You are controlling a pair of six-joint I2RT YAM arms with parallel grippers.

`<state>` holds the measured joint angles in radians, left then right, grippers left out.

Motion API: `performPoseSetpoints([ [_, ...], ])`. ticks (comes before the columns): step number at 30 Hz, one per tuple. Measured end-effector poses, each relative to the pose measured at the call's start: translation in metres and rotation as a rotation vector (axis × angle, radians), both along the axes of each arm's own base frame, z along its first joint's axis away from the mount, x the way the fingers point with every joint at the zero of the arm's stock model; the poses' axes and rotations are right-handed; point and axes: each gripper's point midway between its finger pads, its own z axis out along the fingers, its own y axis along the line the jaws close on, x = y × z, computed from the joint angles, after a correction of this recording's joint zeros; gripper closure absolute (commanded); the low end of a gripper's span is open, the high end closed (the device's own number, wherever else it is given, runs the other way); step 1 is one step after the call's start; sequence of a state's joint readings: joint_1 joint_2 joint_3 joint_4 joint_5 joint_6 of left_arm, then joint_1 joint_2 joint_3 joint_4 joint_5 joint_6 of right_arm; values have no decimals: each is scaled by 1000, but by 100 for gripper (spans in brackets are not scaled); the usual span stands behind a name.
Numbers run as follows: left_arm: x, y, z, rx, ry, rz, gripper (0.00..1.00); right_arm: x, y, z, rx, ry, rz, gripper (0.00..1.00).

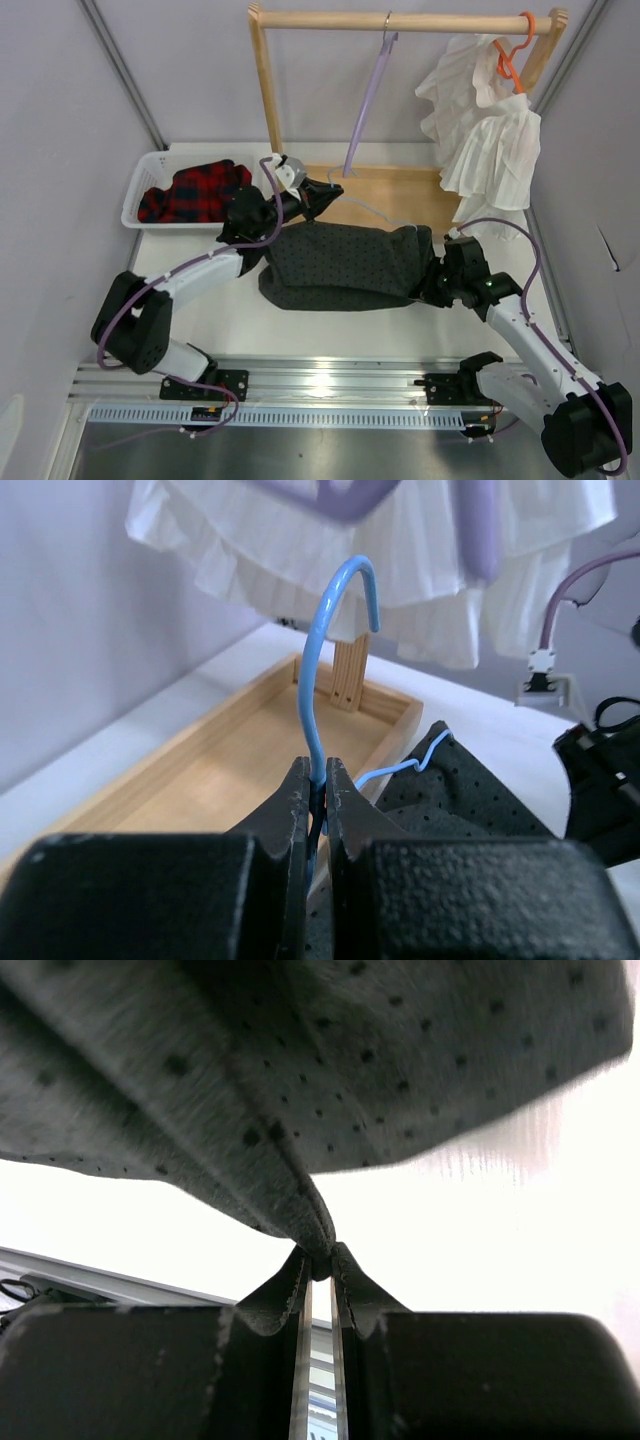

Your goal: Place the skirt on the hanger

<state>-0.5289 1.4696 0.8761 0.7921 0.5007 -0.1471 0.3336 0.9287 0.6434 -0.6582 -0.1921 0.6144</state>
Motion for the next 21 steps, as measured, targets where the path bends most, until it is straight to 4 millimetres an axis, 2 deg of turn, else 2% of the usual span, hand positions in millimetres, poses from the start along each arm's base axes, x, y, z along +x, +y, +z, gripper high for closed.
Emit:
performPoseSetpoints([
  [4, -18, 10, 25, -14, -33, -1, 100, 4, 2, 2, 8, -18, 0, 100],
  [11, -57, 34, 53, -32, -71, 2, 100, 8, 5, 6, 17, -47, 4, 100],
  [15, -81, 47, 76, -51, -109, -2, 100, 14, 7, 9, 27, -71, -4, 100],
  [18, -89, 49, 82, -40, -103, -12, 100, 19, 9, 9, 31, -80, -4, 100],
  [21, -95, 42, 89, -15, -92, -23, 100, 21, 10, 6, 30, -69, -7, 100],
])
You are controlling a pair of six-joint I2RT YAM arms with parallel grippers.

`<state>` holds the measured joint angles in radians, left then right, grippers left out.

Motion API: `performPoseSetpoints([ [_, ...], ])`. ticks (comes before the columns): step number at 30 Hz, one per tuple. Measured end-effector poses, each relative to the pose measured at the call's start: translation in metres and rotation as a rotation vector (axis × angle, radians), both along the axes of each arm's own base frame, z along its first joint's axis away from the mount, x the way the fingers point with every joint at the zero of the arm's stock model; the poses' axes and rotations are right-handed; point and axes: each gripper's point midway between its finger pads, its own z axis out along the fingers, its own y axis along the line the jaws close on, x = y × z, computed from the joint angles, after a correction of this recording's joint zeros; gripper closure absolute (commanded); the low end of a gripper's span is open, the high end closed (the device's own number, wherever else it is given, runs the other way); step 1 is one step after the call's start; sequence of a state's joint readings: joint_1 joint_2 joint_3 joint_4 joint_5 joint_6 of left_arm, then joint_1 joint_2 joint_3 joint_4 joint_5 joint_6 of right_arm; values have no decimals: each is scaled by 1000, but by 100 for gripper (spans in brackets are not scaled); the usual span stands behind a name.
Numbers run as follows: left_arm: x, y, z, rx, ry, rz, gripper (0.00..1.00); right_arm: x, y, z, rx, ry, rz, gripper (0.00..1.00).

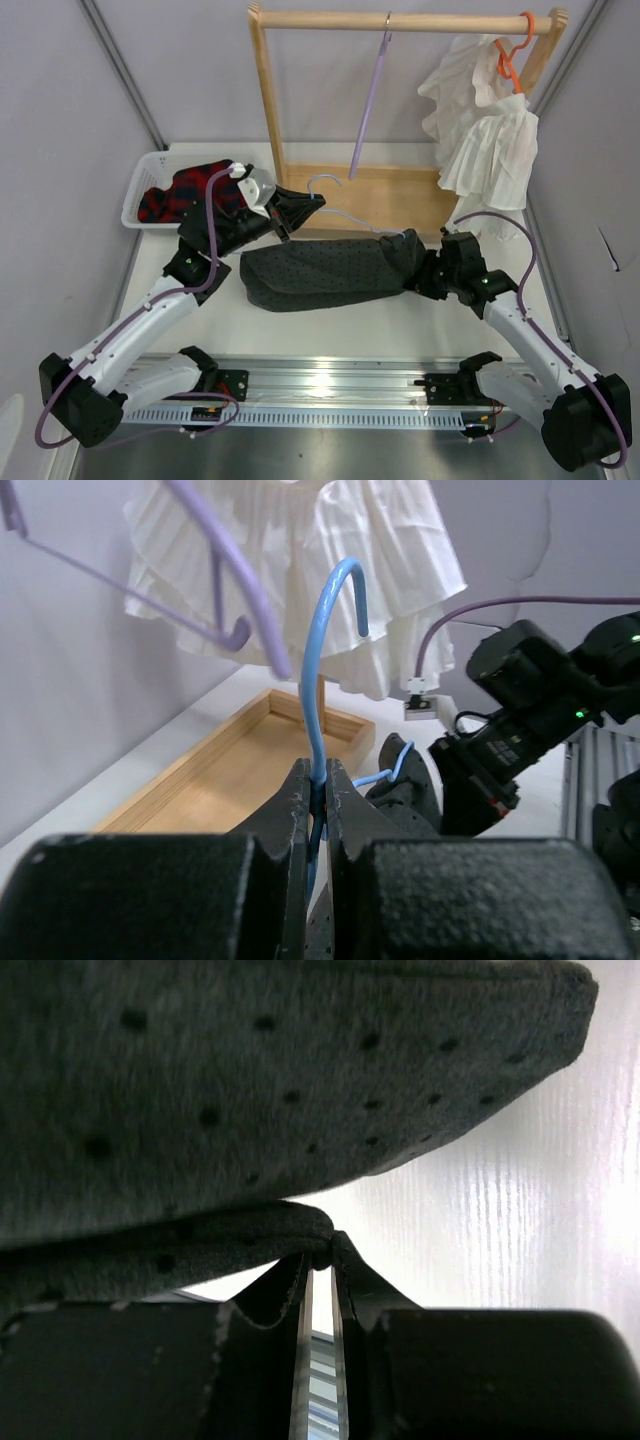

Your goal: Place the skirt on the hanger

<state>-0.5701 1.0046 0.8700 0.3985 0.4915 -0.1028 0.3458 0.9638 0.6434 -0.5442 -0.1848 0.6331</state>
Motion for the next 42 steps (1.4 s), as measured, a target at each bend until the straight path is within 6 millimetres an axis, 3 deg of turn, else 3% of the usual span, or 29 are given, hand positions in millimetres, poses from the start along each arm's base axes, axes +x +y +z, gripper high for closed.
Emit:
performPoseSetpoints([
  [4, -10, -4, 21, 18, -15, -20, 100, 5, 5, 12, 22, -24, 8, 100],
  [11, -22, 0, 39, -28, -60, -7, 100, 13, 11, 30, 41, -72, 22, 100],
  [14, -16, -4, 30, -52, -55, 12, 100, 13, 10, 26, 31, -63, 17, 100],
  [17, -3, -12, 6, -56, -16, 44, 100, 9, 9, 13, 18, -34, 19, 100],
  [24, 11, -54, -34, -43, 47, 40, 100, -9, 21, -12, -33, 30, 87, 98],
  [32, 28, -69, -28, -67, 39, 66, 100, -5, 16, -15, -57, 20, 68, 97],
  [38, 39, -80, -38, -65, 52, 78, 100, -2, 16, -10, -55, -8, 67, 96],
  [42, 40, -81, -30, -76, 39, 79, 100, -2, 16, -6, -53, -31, 72, 96],
])
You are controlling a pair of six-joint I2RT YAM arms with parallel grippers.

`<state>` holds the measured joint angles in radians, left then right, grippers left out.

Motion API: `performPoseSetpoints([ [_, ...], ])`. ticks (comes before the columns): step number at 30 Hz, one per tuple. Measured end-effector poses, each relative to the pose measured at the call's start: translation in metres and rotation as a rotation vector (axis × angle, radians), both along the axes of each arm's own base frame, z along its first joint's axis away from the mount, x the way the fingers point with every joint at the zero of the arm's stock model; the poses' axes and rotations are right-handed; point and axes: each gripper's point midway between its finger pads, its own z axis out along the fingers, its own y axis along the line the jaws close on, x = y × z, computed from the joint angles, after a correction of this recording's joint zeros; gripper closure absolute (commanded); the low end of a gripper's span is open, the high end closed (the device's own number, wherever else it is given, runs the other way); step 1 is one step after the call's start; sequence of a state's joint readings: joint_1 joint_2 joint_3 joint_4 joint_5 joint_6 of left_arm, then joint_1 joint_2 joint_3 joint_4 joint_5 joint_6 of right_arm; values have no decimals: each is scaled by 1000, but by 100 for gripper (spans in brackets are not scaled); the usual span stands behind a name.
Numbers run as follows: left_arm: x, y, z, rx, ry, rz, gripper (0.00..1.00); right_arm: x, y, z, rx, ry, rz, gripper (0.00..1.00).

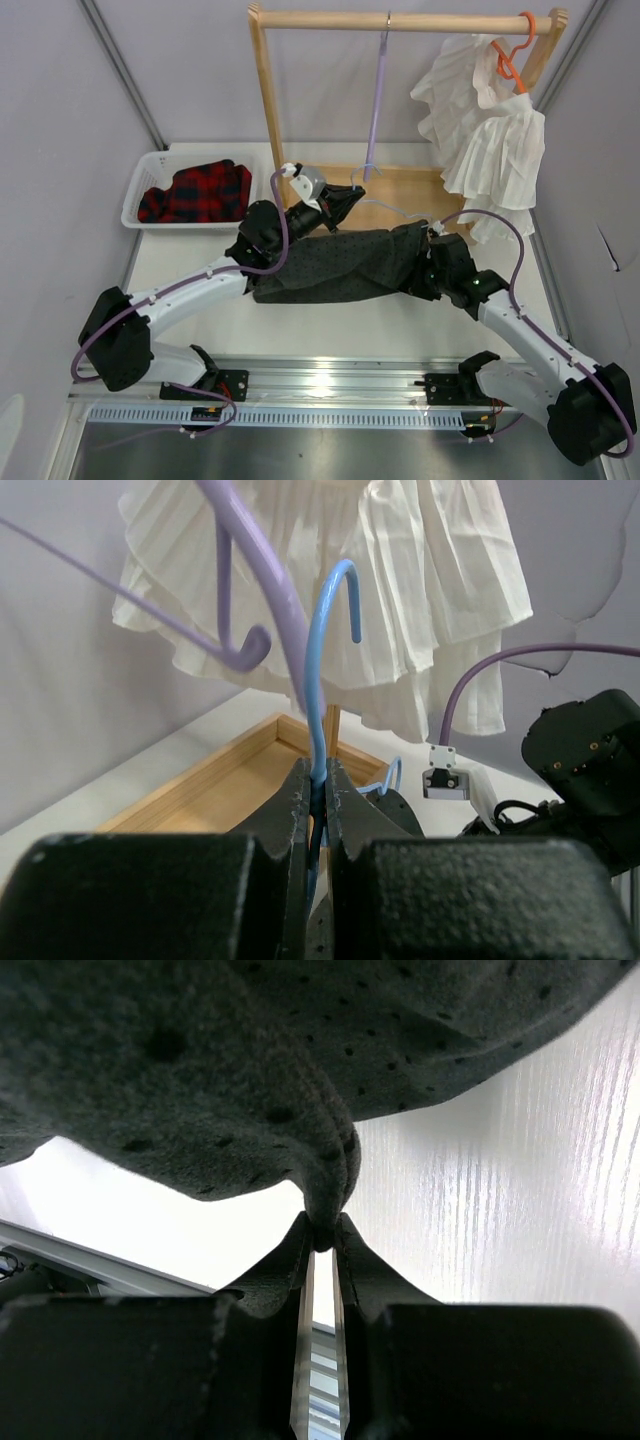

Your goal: Place the skirt on the hanger

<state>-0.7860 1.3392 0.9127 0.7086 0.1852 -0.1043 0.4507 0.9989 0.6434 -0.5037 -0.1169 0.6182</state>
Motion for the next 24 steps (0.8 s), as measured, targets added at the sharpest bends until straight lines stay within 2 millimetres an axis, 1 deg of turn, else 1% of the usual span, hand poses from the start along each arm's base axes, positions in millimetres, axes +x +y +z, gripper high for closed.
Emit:
performPoseSetpoints([
  [2, 1, 0, 8, -10, -12, 1, 100, 1, 0, 4, 6, -17, 2, 95],
  [4, 1, 0, 16, -15, -25, 3, 100, 1, 0, 6, 7, -28, 5, 90],
  [7, 1, 3, 24, -9, -29, 16, 100, 2, -1, 7, 5, -35, 6, 90],
  [9, -1, 7, 35, -8, -39, 27, 100, 2, -1, 8, 5, -40, 6, 91],
  [11, -8, 15, 47, -14, -55, 34, 100, 5, -2, 8, 0, -47, -1, 94],
  [14, -24, 30, 70, -19, -92, 38, 100, 10, -7, 9, 1, -59, -26, 95],
  [16, -33, 38, 87, -18, -121, 40, 100, 17, -9, 14, 20, -80, -43, 95],
  [18, -39, 43, 99, -9, -137, 43, 100, 23, -9, 22, 45, -111, -49, 95],
  [20, -41, 45, 103, 1, -140, 41, 100, 26, -7, 28, 61, -130, -47, 94],
  [24, -44, 44, 100, 39, -128, 21, 100, 26, -8, 32, 64, -136, -48, 92],
])
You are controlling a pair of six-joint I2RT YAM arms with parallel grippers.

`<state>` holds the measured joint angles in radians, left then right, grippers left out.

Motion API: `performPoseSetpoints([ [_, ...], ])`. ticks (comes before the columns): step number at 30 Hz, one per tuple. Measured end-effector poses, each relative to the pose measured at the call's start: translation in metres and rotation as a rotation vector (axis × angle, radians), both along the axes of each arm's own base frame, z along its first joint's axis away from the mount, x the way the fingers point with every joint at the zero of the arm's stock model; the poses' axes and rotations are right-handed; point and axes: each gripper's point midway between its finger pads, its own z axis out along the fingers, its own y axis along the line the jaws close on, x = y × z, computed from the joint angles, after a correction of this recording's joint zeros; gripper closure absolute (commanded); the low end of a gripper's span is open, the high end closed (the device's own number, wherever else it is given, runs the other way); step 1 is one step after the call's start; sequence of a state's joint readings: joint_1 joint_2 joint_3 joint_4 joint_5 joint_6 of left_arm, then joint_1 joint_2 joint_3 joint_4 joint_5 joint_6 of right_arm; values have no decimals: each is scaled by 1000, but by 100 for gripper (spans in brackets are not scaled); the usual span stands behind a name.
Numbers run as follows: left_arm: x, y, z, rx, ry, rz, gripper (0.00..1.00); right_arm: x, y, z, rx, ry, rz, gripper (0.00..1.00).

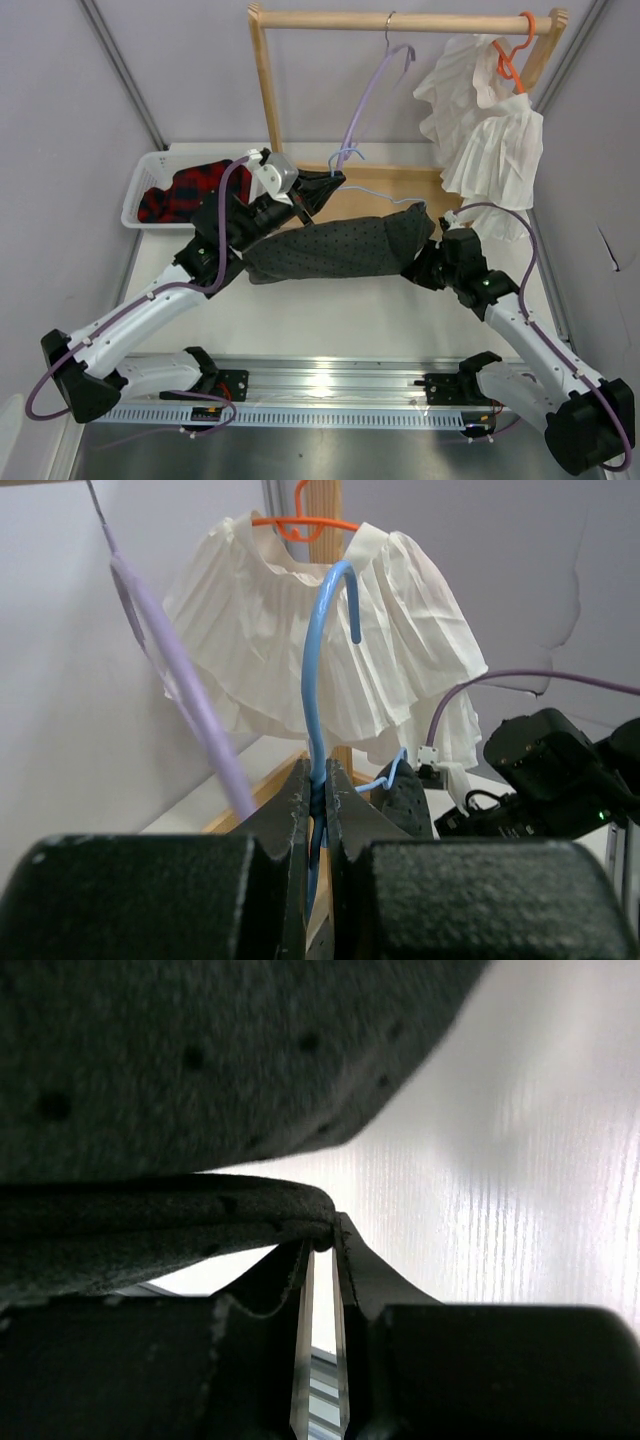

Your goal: Place the skirt on the hanger

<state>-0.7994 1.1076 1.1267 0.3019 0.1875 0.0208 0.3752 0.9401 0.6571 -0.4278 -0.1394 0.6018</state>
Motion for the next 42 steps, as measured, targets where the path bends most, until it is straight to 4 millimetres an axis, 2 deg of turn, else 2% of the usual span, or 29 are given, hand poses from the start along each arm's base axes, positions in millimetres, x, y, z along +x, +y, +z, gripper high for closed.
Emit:
performPoseSetpoints([
  [5, -4, -1, -3, 37, 8, -19, 100, 0, -7, 10, -26, -4, -20, 66],
  [7, -6, 2, 1, 29, 0, -18, 100, 2, -11, 19, -39, -15, -31, 59],
  [12, -12, 11, 20, -22, -41, -3, 100, 3, -5, 42, -57, -65, -11, 56],
  [16, -10, 13, 24, -46, -51, 19, 100, -3, -2, 41, -76, -61, -1, 51],
  [19, -7, 12, 22, -45, -44, 36, 100, -10, -4, 45, -96, -75, -13, 53],
  [21, -4, 11, 20, -39, -41, 49, 100, -17, -3, 57, -97, -106, -10, 55],
  [27, 2, 10, 10, -22, -26, 69, 100, -25, 4, 114, -33, -262, -8, 60],
  [29, 3, 8, 8, -16, -22, 68, 100, -29, 11, 124, -9, -296, 14, 60],
  [32, 5, 5, 4, -9, -15, 66, 100, -36, 33, 135, 25, -333, 86, 59],
  [35, 6, 3, 1, -3, -9, 63, 100, -45, 70, 141, 15, -351, 196, 58],
  [42, 15, -6, -12, 9, 32, 76, 100, -76, 186, 162, -109, -492, 447, 57],
])
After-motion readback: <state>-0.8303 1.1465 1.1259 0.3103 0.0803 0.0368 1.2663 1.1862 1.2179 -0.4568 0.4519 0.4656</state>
